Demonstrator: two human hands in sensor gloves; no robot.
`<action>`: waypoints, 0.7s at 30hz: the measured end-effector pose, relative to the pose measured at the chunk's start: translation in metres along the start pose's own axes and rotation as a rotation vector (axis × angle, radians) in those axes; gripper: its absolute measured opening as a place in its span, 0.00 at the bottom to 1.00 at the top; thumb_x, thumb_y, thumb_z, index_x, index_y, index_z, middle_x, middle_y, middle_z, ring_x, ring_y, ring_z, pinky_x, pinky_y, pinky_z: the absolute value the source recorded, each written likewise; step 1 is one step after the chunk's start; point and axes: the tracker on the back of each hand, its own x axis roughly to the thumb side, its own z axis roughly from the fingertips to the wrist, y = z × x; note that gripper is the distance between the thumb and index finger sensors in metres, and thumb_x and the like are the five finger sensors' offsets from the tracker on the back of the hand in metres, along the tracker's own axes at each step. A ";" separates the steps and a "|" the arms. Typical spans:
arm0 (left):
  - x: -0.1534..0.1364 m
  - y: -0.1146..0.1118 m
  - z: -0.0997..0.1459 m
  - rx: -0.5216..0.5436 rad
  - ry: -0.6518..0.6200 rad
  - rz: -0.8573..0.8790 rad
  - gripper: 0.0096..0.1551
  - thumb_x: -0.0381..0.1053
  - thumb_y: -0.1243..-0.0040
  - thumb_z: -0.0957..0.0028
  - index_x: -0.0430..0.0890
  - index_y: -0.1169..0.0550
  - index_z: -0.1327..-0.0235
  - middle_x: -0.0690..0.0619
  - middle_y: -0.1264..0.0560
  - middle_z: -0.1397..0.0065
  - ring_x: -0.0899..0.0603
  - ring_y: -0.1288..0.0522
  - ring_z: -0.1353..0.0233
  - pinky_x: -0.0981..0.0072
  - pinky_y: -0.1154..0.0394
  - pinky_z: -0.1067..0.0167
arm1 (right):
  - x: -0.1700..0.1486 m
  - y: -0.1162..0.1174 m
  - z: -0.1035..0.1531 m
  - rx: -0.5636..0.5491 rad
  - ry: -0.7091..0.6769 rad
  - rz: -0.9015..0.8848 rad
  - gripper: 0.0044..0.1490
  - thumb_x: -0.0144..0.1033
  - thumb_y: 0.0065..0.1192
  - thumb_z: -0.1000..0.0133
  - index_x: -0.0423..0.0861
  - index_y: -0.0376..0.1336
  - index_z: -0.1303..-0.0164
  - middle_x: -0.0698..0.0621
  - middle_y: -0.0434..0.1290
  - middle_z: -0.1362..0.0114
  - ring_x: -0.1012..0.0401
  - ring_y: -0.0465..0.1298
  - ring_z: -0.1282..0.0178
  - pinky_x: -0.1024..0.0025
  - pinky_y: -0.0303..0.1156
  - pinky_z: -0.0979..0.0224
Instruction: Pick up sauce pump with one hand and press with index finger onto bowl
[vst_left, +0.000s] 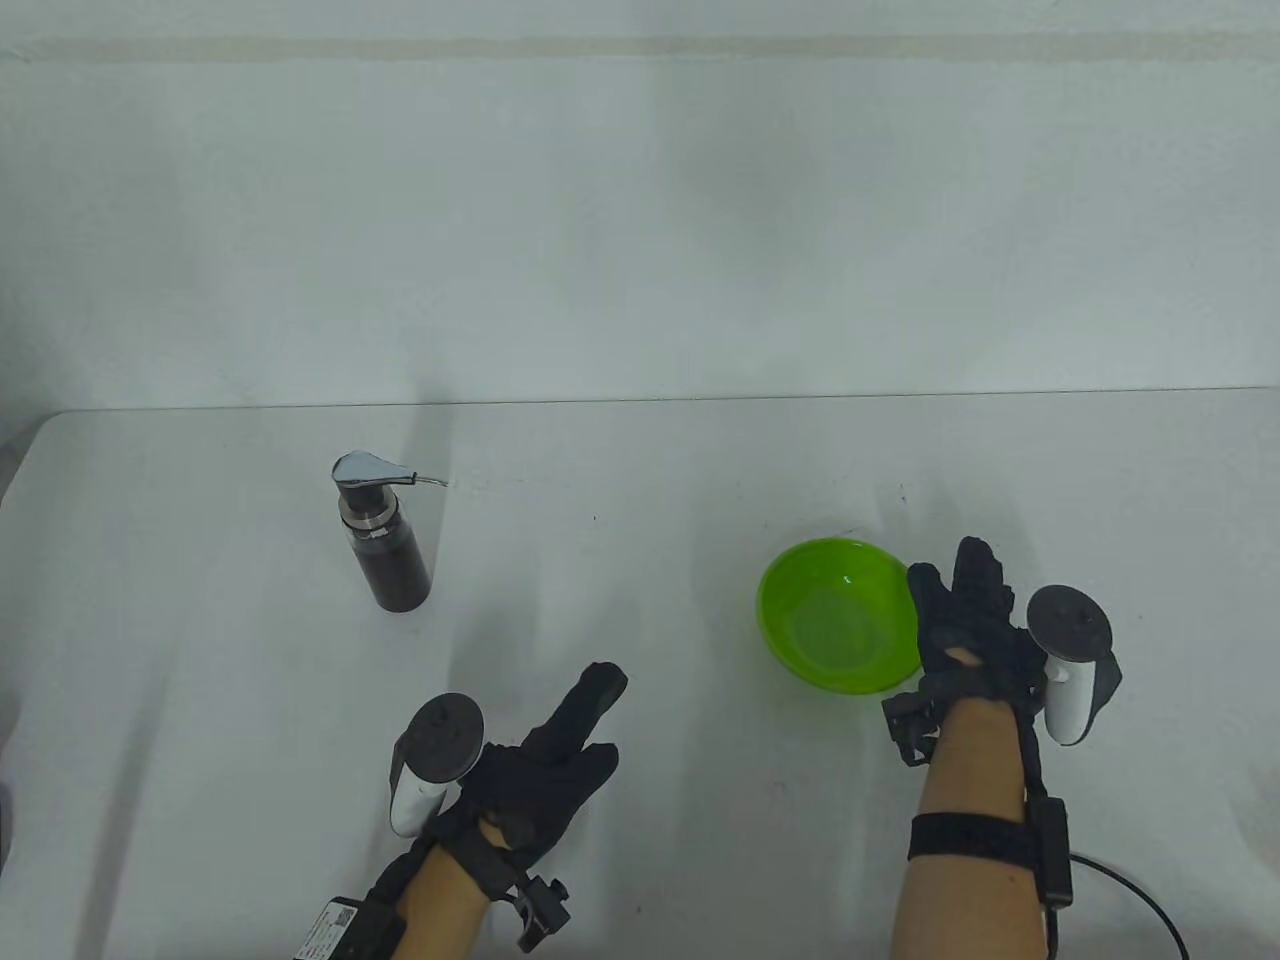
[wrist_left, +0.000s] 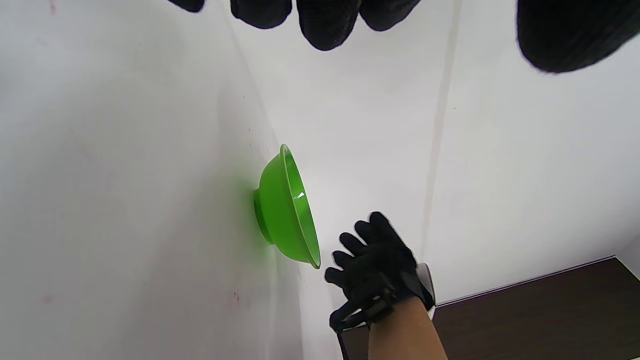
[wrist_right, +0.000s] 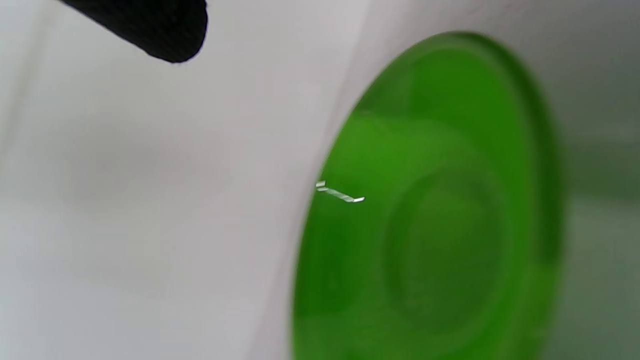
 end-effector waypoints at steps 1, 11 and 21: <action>0.000 -0.001 -0.001 -0.003 0.002 0.000 0.56 0.76 0.47 0.49 0.52 0.52 0.16 0.48 0.51 0.12 0.32 0.55 0.13 0.32 0.52 0.25 | -0.002 0.001 -0.003 -0.019 0.043 0.046 0.51 0.60 0.58 0.38 0.53 0.33 0.21 0.41 0.32 0.14 0.35 0.37 0.16 0.32 0.40 0.20; -0.003 -0.006 -0.003 -0.039 0.026 -0.016 0.55 0.76 0.47 0.49 0.53 0.51 0.16 0.49 0.49 0.12 0.31 0.53 0.13 0.30 0.51 0.25 | -0.012 0.023 -0.013 -0.114 0.222 0.380 0.52 0.52 0.67 0.41 0.44 0.40 0.23 0.37 0.54 0.19 0.38 0.69 0.32 0.51 0.74 0.35; -0.004 -0.003 -0.002 -0.017 0.038 -0.009 0.54 0.76 0.47 0.49 0.54 0.50 0.16 0.48 0.48 0.12 0.30 0.51 0.14 0.29 0.49 0.26 | -0.013 0.029 -0.007 -0.043 0.199 0.137 0.35 0.31 0.68 0.43 0.41 0.54 0.28 0.38 0.71 0.31 0.46 0.84 0.54 0.63 0.85 0.57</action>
